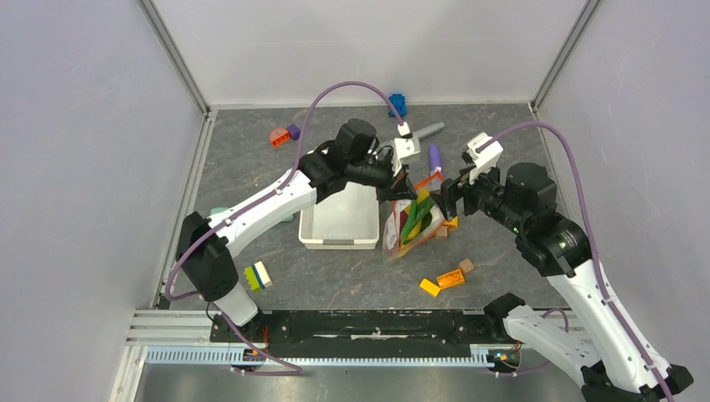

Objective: Place the food in the zip-top bag and seal the zipper
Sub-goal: Adjust the zipper food storage bag at the center of the board.

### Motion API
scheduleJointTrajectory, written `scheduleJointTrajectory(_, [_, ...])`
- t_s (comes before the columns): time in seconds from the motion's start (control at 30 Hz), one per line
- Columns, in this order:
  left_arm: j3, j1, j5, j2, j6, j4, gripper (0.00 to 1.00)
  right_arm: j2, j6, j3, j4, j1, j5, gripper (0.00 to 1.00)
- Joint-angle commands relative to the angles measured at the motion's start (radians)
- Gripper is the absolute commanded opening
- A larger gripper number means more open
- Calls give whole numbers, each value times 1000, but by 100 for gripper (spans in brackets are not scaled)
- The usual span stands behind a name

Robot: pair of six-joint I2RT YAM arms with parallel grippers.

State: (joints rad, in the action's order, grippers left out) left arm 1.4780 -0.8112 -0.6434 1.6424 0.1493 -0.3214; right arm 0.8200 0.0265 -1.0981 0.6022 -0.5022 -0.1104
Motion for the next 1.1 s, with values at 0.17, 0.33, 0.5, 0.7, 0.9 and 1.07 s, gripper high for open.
scheduleJointTrajectory(0.17, [22, 41, -470, -90, 661, -323, 2, -192, 133, 174, -193, -2, -16, 98])
scheduleJointTrajectory(0.33, [42, 44, -483, -93, 773, -430, 2, -229, 245, 246, -204, -3, -57, 98])
scheduleJointTrajectory(0.5, [42, 54, -478, -91, 845, -499, 2, -239, 315, 280, -234, -2, -321, 98])
scheduleJointTrajectory(0.7, [45, 73, -463, -99, 880, -559, 2, -249, 263, 286, -286, -2, -288, 98])
scheduleJointTrajectory(0.9, [15, 87, -421, -134, 964, -632, 2, -223, 134, 258, -116, -2, -40, 98])
scheduleJointTrajectory(1.07, [12, 92, -415, -146, 993, -667, 2, -265, 168, 343, -71, -2, -165, 97])
